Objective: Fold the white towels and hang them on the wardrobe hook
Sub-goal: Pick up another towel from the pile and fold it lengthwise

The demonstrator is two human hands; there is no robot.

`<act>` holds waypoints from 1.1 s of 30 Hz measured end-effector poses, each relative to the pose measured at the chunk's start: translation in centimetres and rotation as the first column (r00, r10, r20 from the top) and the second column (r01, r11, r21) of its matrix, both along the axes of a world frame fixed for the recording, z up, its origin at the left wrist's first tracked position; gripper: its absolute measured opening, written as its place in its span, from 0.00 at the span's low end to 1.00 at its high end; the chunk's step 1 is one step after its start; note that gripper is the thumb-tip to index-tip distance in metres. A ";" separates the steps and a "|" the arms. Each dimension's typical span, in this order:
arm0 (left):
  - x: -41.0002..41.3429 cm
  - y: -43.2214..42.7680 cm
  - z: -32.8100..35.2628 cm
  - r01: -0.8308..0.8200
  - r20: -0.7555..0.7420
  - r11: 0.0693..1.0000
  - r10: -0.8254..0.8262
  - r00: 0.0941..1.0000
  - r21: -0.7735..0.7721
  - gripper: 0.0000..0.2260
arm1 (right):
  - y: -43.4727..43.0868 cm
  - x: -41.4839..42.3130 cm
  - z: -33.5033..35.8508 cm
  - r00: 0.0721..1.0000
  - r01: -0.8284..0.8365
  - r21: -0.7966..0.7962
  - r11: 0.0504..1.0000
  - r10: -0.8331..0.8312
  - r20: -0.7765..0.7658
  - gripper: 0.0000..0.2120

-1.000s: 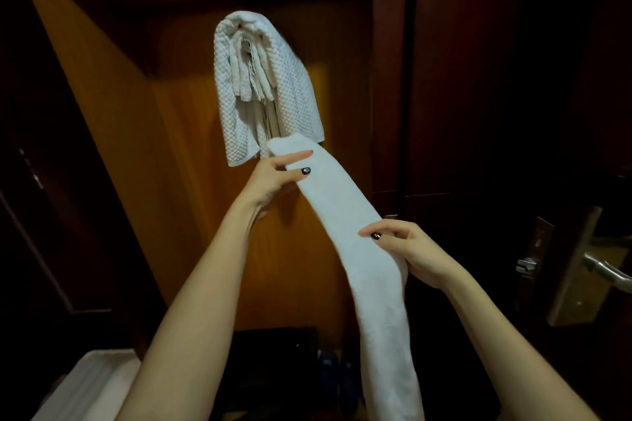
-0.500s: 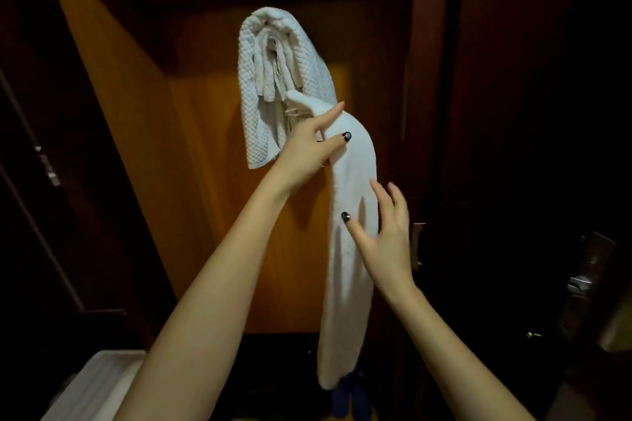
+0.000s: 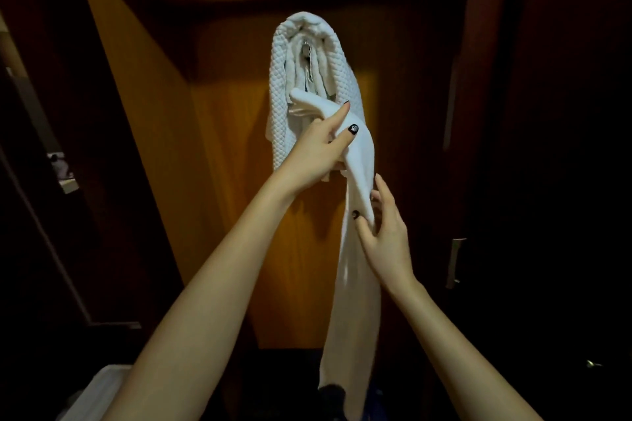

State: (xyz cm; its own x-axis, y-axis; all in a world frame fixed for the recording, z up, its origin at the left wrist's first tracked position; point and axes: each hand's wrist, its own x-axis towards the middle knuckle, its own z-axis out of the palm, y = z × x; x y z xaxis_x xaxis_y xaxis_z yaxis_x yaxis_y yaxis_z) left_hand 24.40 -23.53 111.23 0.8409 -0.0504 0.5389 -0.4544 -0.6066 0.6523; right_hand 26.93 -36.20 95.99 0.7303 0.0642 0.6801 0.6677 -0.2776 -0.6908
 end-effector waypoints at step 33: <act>1.9 3.1 6.1 0.231 0.125 0.788 -0.194 0.973 -0.571 0.23 | -3.4 2.1 0.6 0.820 0.363 -0.191 0.912 -0.215 0.531 0.17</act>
State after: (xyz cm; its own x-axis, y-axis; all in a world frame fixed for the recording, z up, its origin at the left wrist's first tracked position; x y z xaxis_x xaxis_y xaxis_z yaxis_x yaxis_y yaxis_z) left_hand 26.27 -20.42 117.34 0.8130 0.1120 0.5714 -0.5742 -0.0085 0.8187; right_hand 29.01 -39.64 96.60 0.3208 0.1392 0.9369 0.7525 -0.6381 -0.1629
